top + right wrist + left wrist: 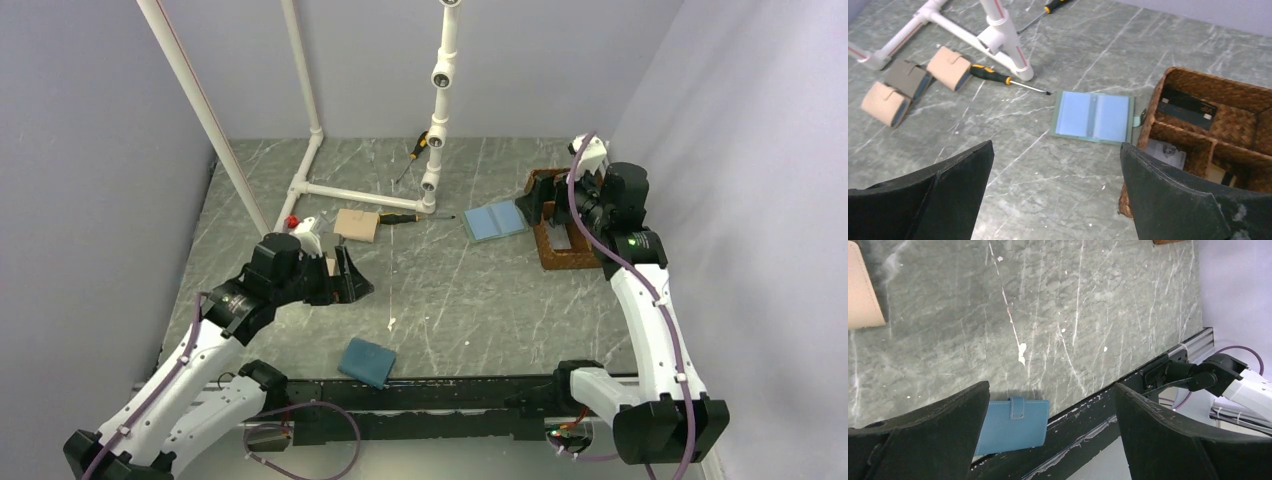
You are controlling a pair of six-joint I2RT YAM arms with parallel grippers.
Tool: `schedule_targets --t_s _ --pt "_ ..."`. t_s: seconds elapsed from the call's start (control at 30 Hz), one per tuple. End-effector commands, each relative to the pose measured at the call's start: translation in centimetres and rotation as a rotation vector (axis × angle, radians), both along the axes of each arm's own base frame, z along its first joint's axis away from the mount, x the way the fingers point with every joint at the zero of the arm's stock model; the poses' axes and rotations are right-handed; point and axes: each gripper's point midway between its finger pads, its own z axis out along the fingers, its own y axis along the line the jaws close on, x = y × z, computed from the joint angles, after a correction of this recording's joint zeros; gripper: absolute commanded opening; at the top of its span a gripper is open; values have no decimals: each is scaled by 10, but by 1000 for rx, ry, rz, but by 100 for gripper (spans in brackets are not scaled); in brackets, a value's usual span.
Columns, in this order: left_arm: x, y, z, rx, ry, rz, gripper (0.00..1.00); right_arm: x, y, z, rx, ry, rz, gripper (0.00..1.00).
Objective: Take the credit cards out of the card holder
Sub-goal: Pick up the card holder from the corner of the board.
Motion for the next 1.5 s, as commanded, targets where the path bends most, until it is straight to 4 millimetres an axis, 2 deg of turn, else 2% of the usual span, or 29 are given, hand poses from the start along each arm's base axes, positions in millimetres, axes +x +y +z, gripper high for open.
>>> schedule_targets --t_s 0.0,0.13,0.37,0.5,0.63,0.77,0.93,1.17,1.3,1.47 --pt "-3 3 -2 51 26 -29 99 -18 10 2 66 11 88 100" --pt "-15 -8 -12 41 117 -108 99 -27 17 -5 67 0 182 100" --pt "-17 -13 -22 40 173 -124 99 -46 31 -23 28 -18 372 100" --pt "-21 -13 -41 112 258 -127 99 -66 42 -41 1 -32 529 100" --pt "-28 -16 -60 247 288 -129 100 -80 49 -50 -12 -56 626 100" --pt "-41 -31 -73 367 295 -192 94 -80 48 -55 -16 -49 632 100" --pt "-53 -38 -93 553 308 -214 94 -82 49 -62 -16 -39 640 100" --pt "-74 -63 -120 646 298 -338 87 -81 48 -67 -12 -20 643 100" --pt "-80 -77 -128 691 286 -406 77 -80 48 -70 -10 -10 642 100" --pt "-92 -85 -130 786 272 -317 71 -79 47 -72 -12 -3 635 100"
